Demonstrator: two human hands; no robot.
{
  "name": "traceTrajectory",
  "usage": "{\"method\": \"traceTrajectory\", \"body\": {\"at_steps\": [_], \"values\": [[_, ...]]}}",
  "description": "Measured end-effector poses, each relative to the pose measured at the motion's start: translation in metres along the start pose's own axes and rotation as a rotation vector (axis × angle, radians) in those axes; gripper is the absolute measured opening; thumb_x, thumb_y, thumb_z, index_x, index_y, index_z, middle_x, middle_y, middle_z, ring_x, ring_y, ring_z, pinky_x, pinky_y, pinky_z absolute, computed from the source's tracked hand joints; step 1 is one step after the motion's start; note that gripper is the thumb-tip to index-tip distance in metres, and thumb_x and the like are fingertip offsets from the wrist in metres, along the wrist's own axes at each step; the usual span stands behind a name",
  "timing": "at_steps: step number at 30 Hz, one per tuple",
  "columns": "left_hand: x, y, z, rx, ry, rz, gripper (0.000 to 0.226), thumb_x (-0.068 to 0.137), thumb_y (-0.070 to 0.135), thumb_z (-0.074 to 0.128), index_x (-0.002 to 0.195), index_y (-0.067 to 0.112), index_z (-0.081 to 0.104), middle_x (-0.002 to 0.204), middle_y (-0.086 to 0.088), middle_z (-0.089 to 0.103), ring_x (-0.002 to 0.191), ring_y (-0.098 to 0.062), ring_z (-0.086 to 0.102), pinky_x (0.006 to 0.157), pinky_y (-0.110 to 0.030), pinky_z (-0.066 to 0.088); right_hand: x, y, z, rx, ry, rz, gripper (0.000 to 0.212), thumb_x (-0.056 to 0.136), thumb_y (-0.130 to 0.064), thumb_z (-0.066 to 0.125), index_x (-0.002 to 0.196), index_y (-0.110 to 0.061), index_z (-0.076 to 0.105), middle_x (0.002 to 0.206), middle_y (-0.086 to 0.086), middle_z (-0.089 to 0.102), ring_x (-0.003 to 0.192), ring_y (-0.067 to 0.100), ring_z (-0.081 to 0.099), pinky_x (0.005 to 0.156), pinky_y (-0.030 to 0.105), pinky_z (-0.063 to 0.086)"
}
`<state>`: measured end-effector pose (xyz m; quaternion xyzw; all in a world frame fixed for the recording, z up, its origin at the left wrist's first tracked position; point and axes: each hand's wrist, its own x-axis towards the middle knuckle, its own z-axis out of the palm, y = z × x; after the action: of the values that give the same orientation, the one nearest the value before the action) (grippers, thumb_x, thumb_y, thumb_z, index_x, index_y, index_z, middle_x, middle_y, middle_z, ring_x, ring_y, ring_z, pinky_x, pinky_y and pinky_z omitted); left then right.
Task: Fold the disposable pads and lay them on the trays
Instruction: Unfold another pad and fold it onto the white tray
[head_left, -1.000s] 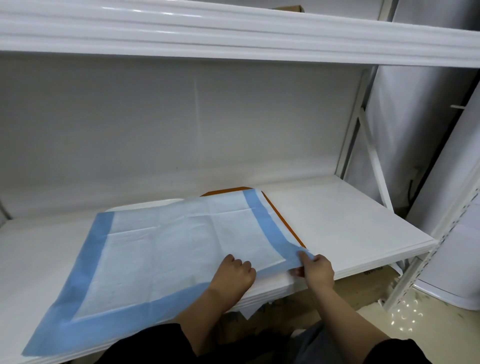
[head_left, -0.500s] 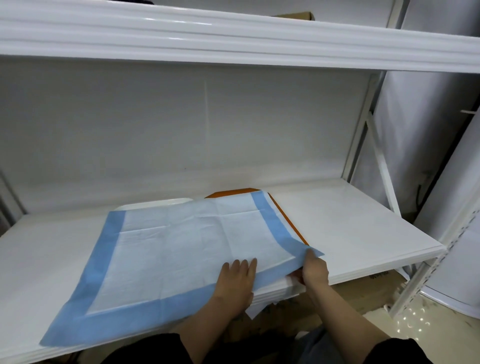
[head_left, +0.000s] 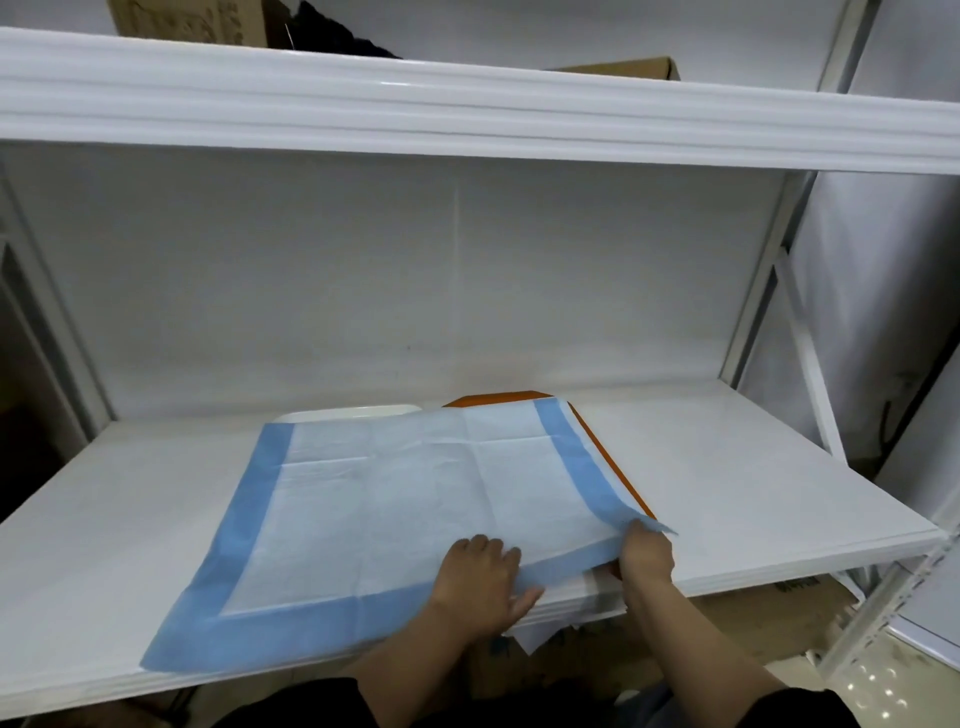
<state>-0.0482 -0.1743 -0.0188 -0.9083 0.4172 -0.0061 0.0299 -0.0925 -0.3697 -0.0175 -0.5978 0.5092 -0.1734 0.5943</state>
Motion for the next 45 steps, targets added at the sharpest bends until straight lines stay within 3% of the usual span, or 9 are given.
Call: {"method": "traceTrajectory", "body": {"at_steps": [5,8,14,18,21,25,29,35,45], "values": [[0.007,-0.011,-0.006,-0.254,-0.11,-0.246,0.066,0.096,0.059,0.018,0.152,0.025,0.009,0.16,-0.002,0.005,0.148,-0.021,0.001,0.12,-0.043,0.001,0.006,-0.01,0.0,-0.003,-0.008,0.005,0.043,0.098,-0.026,0.044,0.128,0.005,0.049,0.113,0.022,0.056,0.107,0.037,0.054,0.098,0.048,0.045],[0.015,-0.022,-0.003,-0.368,-0.241,-0.364,0.068,0.096,0.058,0.02,0.152,0.025,-0.001,0.16,-0.003,-0.008,0.147,-0.023,-0.007,0.119,-0.046,-0.001,0.004,-0.013,0.002,-0.044,0.048,-0.024,0.038,0.099,-0.021,0.039,0.121,0.006,0.053,0.103,0.02,0.057,0.102,0.038,0.057,0.094,0.049,0.047],[0.017,-0.033,0.004,-0.479,-0.347,-0.401,0.07,0.096,0.058,0.023,0.153,0.022,-0.001,0.16,-0.006,-0.011,0.147,-0.027,-0.008,0.12,-0.046,0.004,-0.01,-0.034,0.012,0.064,0.039,-0.102,0.055,0.102,-0.035,0.023,0.128,0.005,0.049,0.13,0.024,0.051,0.121,0.041,0.047,0.106,0.051,0.035],[0.022,-0.037,0.001,-0.479,-0.396,-0.373,0.068,0.097,0.055,0.025,0.152,0.019,0.008,0.16,-0.011,-0.004,0.147,-0.03,-0.002,0.12,-0.045,0.008,-0.031,-0.064,0.03,0.141,-0.054,-0.199,0.049,0.104,-0.029,0.021,0.132,0.001,0.047,0.133,0.021,0.052,0.123,0.036,0.047,0.1,0.035,0.034],[0.02,-0.04,-0.011,-0.466,-0.405,-0.357,0.058,0.098,0.043,0.033,0.146,0.011,0.029,0.153,-0.016,0.025,0.139,-0.031,0.027,0.114,-0.037,0.025,-0.05,-0.083,0.051,0.228,-0.132,-0.214,0.049,0.103,-0.037,0.025,0.131,-0.005,0.05,0.126,0.016,0.057,0.116,0.032,0.053,0.098,0.039,0.041],[0.016,-0.041,-0.043,-0.717,-0.344,-0.384,0.039,0.1,0.025,0.037,0.125,-0.001,0.052,0.123,-0.014,0.055,0.109,-0.025,0.053,0.083,-0.026,0.043,-0.073,-0.106,0.076,0.28,-0.273,-0.225,0.05,0.102,-0.04,0.029,0.133,-0.006,0.047,0.125,0.015,0.055,0.115,0.03,0.053,0.1,0.041,0.042],[0.001,-0.05,-0.082,-1.281,-0.213,-0.494,0.045,0.101,0.046,0.028,0.117,0.014,0.056,0.107,-0.006,0.063,0.089,-0.019,0.062,0.077,-0.028,0.046,-0.106,-0.121,0.1,0.28,-0.39,-0.297,0.051,0.102,-0.037,0.031,0.141,-0.007,0.038,0.142,0.011,0.045,0.129,0.029,0.043,0.111,0.04,0.032],[-0.017,-0.089,-0.135,-1.711,0.179,-0.494,0.048,0.098,0.056,0.025,0.119,0.024,0.054,0.118,-0.012,0.063,0.095,-0.026,0.065,0.08,-0.035,0.055,-0.161,-0.12,0.138,0.164,-0.513,-0.488,0.049,0.097,-0.043,0.035,0.126,-0.009,0.054,0.121,0.014,0.061,0.111,0.03,0.057,0.102,0.045,0.043],[-0.085,-0.19,-0.14,-1.815,0.316,-0.611,0.054,0.095,0.059,0.03,0.104,0.019,0.063,0.1,-0.01,0.067,0.087,-0.025,0.064,0.072,-0.035,0.052,-0.22,-0.074,0.187,-0.129,-0.857,-0.843,0.037,0.102,-0.033,0.032,0.118,-0.015,0.061,0.115,0.003,0.065,0.108,0.016,0.06,0.098,0.029,0.044]]}}
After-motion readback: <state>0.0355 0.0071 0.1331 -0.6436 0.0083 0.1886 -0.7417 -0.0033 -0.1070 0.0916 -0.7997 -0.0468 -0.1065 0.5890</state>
